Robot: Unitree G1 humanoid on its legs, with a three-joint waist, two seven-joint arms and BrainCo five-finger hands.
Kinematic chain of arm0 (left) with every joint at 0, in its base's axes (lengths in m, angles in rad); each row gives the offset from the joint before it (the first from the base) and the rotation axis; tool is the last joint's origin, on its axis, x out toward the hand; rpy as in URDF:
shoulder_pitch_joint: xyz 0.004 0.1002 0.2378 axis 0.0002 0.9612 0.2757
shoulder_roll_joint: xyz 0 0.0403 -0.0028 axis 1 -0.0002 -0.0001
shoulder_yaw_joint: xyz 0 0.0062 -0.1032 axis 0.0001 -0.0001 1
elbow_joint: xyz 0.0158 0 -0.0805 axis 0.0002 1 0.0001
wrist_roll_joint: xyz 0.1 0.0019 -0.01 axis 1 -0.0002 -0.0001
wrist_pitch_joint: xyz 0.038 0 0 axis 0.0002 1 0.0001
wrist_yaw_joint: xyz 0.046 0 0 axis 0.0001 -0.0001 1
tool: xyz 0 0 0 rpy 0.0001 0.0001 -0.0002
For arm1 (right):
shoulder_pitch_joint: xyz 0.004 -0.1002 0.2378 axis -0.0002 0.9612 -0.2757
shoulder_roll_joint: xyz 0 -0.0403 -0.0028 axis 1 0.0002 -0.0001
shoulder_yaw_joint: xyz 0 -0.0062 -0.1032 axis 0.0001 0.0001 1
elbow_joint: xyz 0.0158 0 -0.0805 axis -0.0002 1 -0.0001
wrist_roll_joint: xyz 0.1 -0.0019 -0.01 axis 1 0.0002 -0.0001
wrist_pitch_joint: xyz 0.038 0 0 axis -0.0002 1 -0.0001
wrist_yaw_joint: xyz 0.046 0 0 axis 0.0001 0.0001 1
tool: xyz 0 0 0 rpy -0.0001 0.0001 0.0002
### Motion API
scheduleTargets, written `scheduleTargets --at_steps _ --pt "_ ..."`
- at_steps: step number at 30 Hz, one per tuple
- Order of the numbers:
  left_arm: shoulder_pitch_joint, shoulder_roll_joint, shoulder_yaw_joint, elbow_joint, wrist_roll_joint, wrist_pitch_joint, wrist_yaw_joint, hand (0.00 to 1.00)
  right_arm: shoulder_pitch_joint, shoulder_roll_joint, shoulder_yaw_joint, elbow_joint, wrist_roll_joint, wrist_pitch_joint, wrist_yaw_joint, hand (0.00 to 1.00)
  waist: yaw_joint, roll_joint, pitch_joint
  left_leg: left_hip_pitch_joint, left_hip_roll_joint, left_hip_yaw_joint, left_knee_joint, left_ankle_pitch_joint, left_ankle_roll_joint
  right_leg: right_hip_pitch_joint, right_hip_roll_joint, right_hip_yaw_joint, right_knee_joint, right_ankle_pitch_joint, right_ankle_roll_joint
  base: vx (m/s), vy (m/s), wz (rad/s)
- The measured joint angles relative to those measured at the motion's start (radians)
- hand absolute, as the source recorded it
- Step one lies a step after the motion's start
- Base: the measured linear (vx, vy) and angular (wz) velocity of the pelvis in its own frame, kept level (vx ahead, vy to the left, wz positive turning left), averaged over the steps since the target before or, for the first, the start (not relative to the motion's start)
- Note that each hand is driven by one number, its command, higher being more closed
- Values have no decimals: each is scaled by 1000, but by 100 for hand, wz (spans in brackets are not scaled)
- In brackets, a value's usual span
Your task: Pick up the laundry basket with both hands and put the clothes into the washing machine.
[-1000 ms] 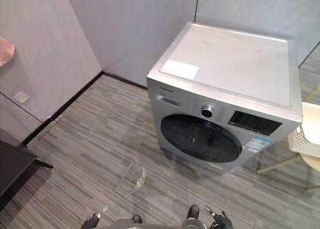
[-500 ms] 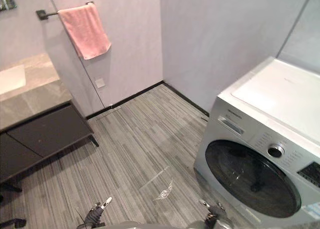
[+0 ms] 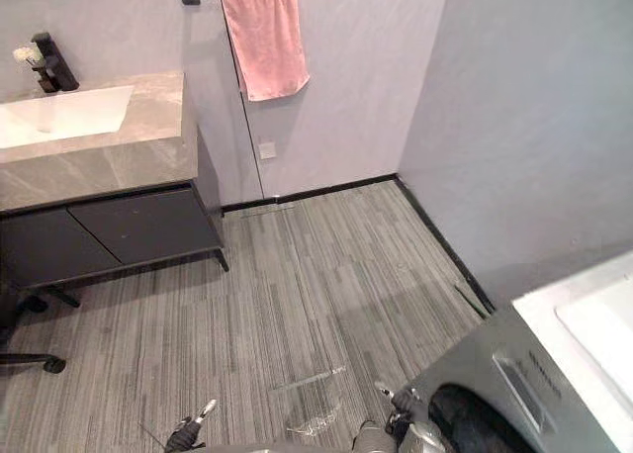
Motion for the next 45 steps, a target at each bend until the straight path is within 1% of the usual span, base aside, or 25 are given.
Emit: scheduleTargets --at_steps 2,4,5,6,8,9,10,11,14,15,16,19,21,25,26,29,31,33,34,35,37,39,42,43,45 --pt "-19 1 -6 -1 -13 0 3 0 4 0 6 -1 -1 -1 -1 0 -3 -4 3 -71 7 -15 172 51 -40 74 18 -68 -33 -24 -26 329 -388 73" --pt "-33 6 -14 -11 -18 0 4 0 13 2 10 0 0 -1 -3 0 -1 -9 8 -154 9 24 356 135 -56 144 41 -112 -76 -35 -44 188 -239 57" --pt "-35 18 -22 -12 -19 0 4 0 18 7 10 0 1 -1 -4 0 2 -26 20 -197 26 82 449 195 -60 195 46 -133 -109 -39 -52 159 -241 51" --pt "-32 28 -44 -16 -20 0 4 0 19 9 -1 6 1 -1 -8 0 -1 -27 22 -235 67 183 488 194 -57 235 49 -161 -133 -40 -57 155 -253 60" --pt "-35 34 -85 -16 -19 0 5 0 21 -1 -44 9 1 -3 -15 0 -6 -18 33 -261 116 325 446 200 -56 286 50 -204 -159 -40 -58 93 -144 69" --pt "-33 38 -114 -30 -19 -1 4 0 27 -6 -64 25 3 0 -23 0 -5 -28 33 -243 150 463 384 215 -50 320 45 -241 -192 -37 -52 70 -50 88" --pt "-37 47 -132 -32 -18 -1 3 0 26 -7 -72 32 3 -1 -24 0 -6 -32 36 -236 144 495 341 208 -54 324 37 -256 -205 -32 -46 66 -33 126" --pt "-55 56 -159 -31 -15 0 3 0 14 -4 -85 48 5 -1 -24 0 -6 -51 39 -223 129 537 248 188 -56 316 23 -294 -223 -27 -45 10 20 115" --pt "-65 59 -183 3 11 2 4 0 -19 -26 -92 78 7 0 -23 0 0 -23 56 -104 106 646 -61 141 -1 289 26 -320 -232 -21 -37 -33 82 67" --pt "-61 59 -181 10 12 4 4 0 -23 -19 -92 79 6 0 -23 0 1 -23 57 -76 94 642 -129 143 -3 288 29 -319 -234 -19 -35 -70 109 25" --pt "-61 74 -175 13 17 4 5 0 -26 3 -91 78 6 0 -22 0 0 -44 61 -44 70 641 -211 187 6 288 23 -303 -243 1 -34 -72 90 11" --pt "-66 88 -177 42 41 12 4 0 -10 23 -76 79 6 0 -20 0 -6 -62 53 6 26 644 -340 256 19 286 -2 -269 -266 12 -15 -70 75 5" --pt "-64 87 -179 47 61 13 4 0 9 7 -64 79 -1 0 -15 0 -6 -49 47 19 4 651 -401 286 30 276 -12 -259 -277 22 0 -90 92 -3" --pt "-68 90 -181 69 60 12 5 0 22 -4 -62 87 -33 2 -18 0 -18 -45 40 30 -25 651 -429 307 43 267 -28 -252 -278 31 12 -8 91 1" --pt "-67 89 -196 74 59 12 5 0 21 -6 -62 87 -36 2 -20 0 -30 -51 36 31 -33 645 -429 307 44 266 -38 -257 -270 29 15 -26 88 12" --pt "-75 99 -249 75 60 10 4 0 24 -11 -64 86 -39 2 -21 0 -36 -47 40 22 -66 618 -434 293 59 225 -96 -270 -155 -18 47 -8 79 26" --pt "-76 98 -272 80 60 10 4 0 36 -19 -66 77 -25 1 -20 0 -53 -48 51 23 -75 556 -433 285 71 169 -144 -252 37 -23 64 -9 67 63" --pt "-78 114 -294 79 60 10 3 0 40 -16 -63 60 -19 -1 -20 0 -54 -49 56 26 -76 524 -402 275 85 111 -161 -171 197 12 68 29 80 64" --pt "-79 121 -294 78 59 10 4 0 43 -10 -63 54 -17 -3 -20 0 -54 -57 64 28 -73 507 -381 272 88 73 -158 -108 277 57 63 79 64 72" --pt "-82 121 -293 77 59 10 4 0 46 -4 -61 55 -17 -3 -20 0 -53 -57 65 35 -70 490 -368 274 97 65 -152 -77 307 70 45 119 55 58" --pt "-85 130 -287 78 60 9 5 0 44 10 -62 54 -11 -3 -18 0 -48 -75 66 27 -69 477 -359 274 98 85 -148 -62 278 65 38 97 12 28" --pt "-87 128 -283 80 60 10 4 0 44 12 -64 56 1 -4 -18 0 -47 -74 65 15 -67 469 -352 275 94 118 -127 -71 198 57 40 13 -4 4" --pt "-84 129 -275 82 65 11 4 0 54 12 -64 61 1 0 -20 0 -50 -67 59 -5 -70 460 -358 279 90 229 -100 -108 -44 37 53 0 -29 -2" --pt "-85 130 -270 81 68 10 4 0 52 12 -64 69 0 2 -21 0 -48 -73 55 -8 -75 469 -361 281 88 253 -97 -114 -109 36 52 -24 -45 -19" --pt "-82 128 -235 82 71 10 5 0 46 12 -60 85 -7 3 -21 0 -27 -77 40 -8 -82 508 -385 295 86 278 -91 -100 -220 36 51 -48 -65 -48"
